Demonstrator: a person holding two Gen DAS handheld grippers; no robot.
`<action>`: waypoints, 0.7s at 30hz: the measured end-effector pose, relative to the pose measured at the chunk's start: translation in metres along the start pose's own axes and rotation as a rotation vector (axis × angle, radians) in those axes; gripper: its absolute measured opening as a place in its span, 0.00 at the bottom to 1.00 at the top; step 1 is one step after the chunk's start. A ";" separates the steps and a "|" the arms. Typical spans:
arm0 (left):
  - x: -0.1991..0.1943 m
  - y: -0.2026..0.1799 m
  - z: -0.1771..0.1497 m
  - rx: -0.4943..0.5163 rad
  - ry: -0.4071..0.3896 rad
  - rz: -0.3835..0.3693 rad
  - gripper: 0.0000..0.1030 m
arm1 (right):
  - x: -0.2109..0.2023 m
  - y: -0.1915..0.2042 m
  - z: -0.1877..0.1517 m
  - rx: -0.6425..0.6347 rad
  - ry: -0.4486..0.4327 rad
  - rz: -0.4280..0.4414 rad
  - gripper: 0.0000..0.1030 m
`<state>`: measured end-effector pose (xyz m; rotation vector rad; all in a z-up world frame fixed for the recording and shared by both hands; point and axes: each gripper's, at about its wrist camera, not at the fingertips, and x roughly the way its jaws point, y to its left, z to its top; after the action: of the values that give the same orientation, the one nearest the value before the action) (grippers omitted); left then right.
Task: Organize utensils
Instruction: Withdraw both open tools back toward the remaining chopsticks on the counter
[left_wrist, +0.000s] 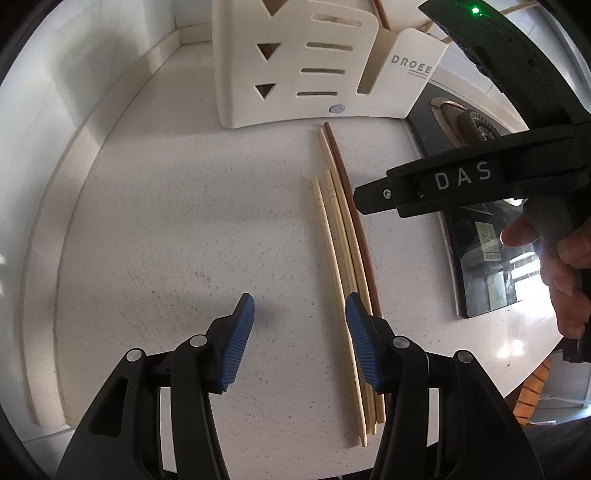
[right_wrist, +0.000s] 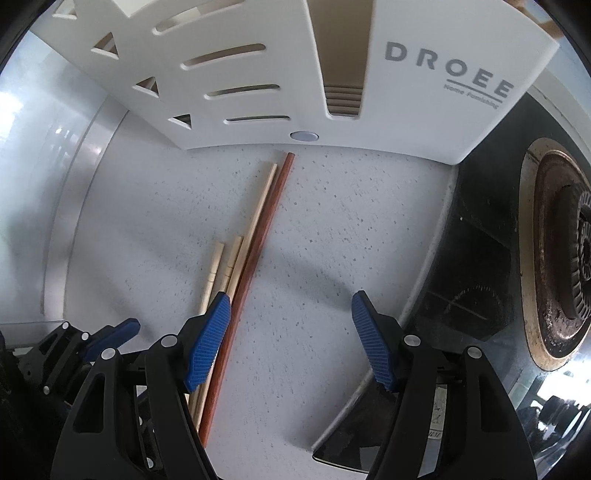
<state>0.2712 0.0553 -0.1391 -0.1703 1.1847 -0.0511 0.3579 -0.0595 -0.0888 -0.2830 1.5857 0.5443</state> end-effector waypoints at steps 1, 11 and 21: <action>0.001 -0.001 0.000 0.004 0.003 -0.002 0.50 | 0.001 0.003 0.001 -0.004 0.003 -0.006 0.66; 0.003 -0.008 -0.003 0.033 0.004 -0.011 0.53 | 0.013 0.028 0.010 -0.002 0.024 -0.060 0.66; 0.004 -0.007 -0.002 0.050 -0.002 -0.002 0.55 | 0.023 0.036 0.026 0.006 0.052 -0.112 0.70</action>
<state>0.2714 0.0473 -0.1424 -0.1271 1.1801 -0.0826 0.3605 -0.0123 -0.1057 -0.3816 1.6104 0.4493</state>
